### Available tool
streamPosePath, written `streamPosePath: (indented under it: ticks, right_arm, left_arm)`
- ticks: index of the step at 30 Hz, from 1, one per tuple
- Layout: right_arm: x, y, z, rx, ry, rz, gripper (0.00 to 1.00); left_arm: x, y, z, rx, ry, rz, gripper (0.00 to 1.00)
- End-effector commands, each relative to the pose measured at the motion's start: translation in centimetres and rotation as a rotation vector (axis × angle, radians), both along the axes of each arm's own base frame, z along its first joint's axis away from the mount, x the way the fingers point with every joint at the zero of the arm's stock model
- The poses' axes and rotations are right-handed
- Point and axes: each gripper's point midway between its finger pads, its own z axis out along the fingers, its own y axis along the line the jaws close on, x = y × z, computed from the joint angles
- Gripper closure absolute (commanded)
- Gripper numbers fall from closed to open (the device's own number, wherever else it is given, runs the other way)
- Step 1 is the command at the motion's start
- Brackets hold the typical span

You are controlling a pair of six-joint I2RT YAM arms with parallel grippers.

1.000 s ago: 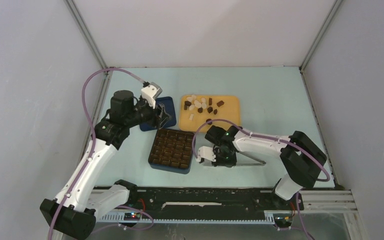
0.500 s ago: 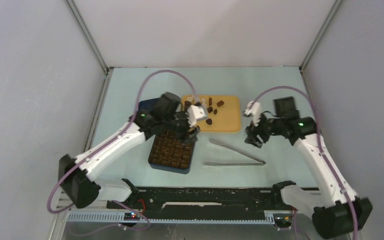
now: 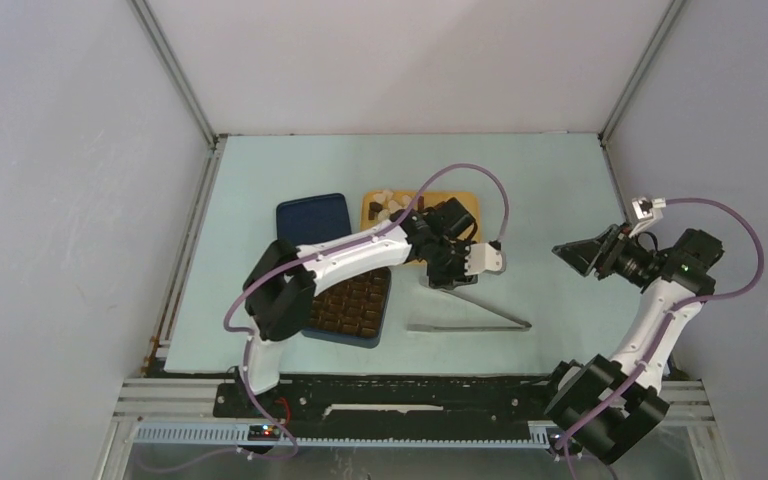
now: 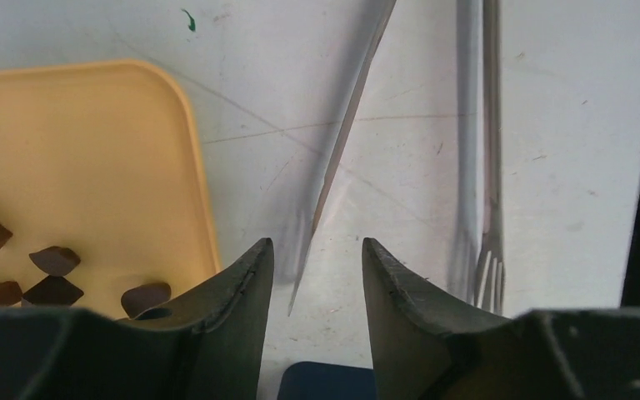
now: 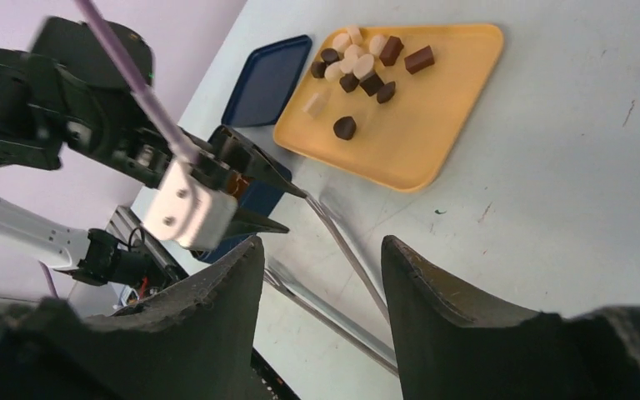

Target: Pack the chocolate

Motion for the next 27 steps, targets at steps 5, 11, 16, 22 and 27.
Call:
streamPosePath:
  ticks: [5, 11, 16, 22, 27]
  right_arm:
    - [-1.2, 1.1, 2.1, 0.03, -0.103, 0.04, 0.43]
    - [-1.3, 1.1, 2.1, 0.014, -0.117, 0.043, 0.43]
    - [-1.1, 1.1, 1.8, 0.024, -0.104, 0.049, 0.44]
    - [-1.0, 1.0, 1.6, 0.026, -0.087, 0.045, 0.44]
    - [-1.1, 1.2, 1.5, 0.012, -0.091, 0.049, 0.45]
  left_arm:
    - [2.1, -0.2, -1.9, 0.103, -0.108, -0.078, 0.57]
    - [2.7, 1.1, -4.2, 0.2, -0.146, -0.096, 0.59]
    - [2.3, 0.8, -5.3, 0.187, -0.123, -0.112, 0.66]
    - [2.1, 1.1, -6.4, 0.205, -0.116, -0.127, 0.76]
    - [1.8, 1.9, -6.8, 0.218, -0.125, -0.137, 0.84]
